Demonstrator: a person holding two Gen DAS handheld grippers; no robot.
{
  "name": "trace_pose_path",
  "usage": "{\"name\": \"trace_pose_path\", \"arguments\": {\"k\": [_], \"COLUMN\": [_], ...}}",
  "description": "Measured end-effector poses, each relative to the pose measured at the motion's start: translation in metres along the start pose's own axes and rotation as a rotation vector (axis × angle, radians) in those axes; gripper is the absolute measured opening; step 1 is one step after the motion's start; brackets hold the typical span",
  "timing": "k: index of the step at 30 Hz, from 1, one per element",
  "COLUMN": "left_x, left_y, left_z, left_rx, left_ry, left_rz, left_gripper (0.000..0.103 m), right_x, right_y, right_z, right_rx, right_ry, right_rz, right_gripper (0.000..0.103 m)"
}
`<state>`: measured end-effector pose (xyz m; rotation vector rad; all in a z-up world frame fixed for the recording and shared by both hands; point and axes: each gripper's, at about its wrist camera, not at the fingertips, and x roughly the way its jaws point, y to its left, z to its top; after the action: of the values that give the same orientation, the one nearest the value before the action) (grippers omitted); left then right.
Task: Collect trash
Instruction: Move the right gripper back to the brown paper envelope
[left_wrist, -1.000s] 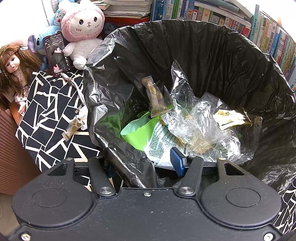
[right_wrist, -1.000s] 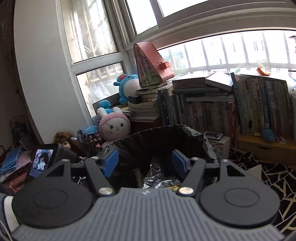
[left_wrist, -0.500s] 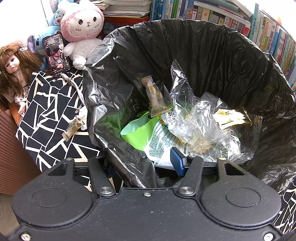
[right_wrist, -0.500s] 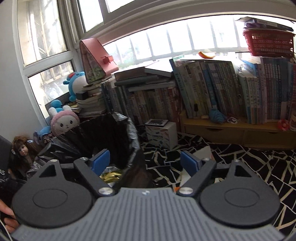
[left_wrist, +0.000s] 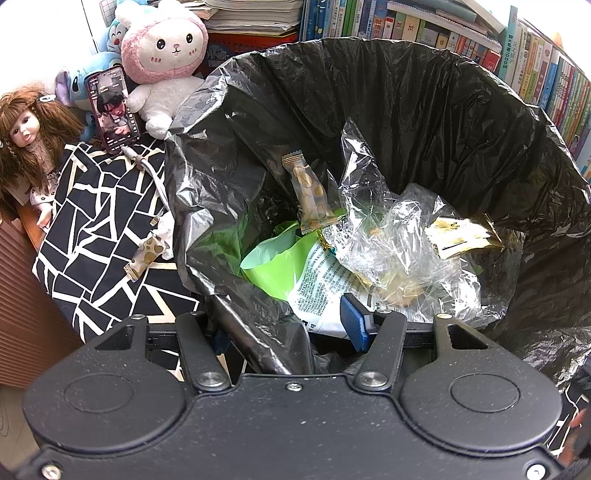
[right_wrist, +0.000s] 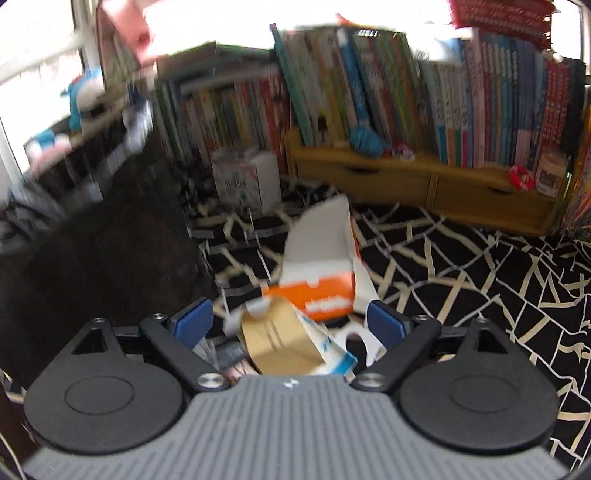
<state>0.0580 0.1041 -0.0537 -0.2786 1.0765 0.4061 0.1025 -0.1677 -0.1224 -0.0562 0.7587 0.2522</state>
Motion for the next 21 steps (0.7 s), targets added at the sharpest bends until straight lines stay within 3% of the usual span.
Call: {"name": "trace_pose_path", "arguments": {"k": [10,21], "left_x": [0.000,-0.001], "left_y": [0.000,0.000], "left_z": [-0.001,-0.001], "left_rx": [0.007,0.012], "left_ry": [-0.001,-0.006], "left_rz": [0.003,0.008], "left_gripper": [0.056,0.056], "right_x": [0.053,0.100], "right_y": [0.028,0.035], "right_z": [-0.022,-0.026], "right_rx": [-0.185,-0.231], "right_ry": [0.089,0.168], "right_rz": [-0.005,-0.020], "right_gripper": [0.094,0.090]}}
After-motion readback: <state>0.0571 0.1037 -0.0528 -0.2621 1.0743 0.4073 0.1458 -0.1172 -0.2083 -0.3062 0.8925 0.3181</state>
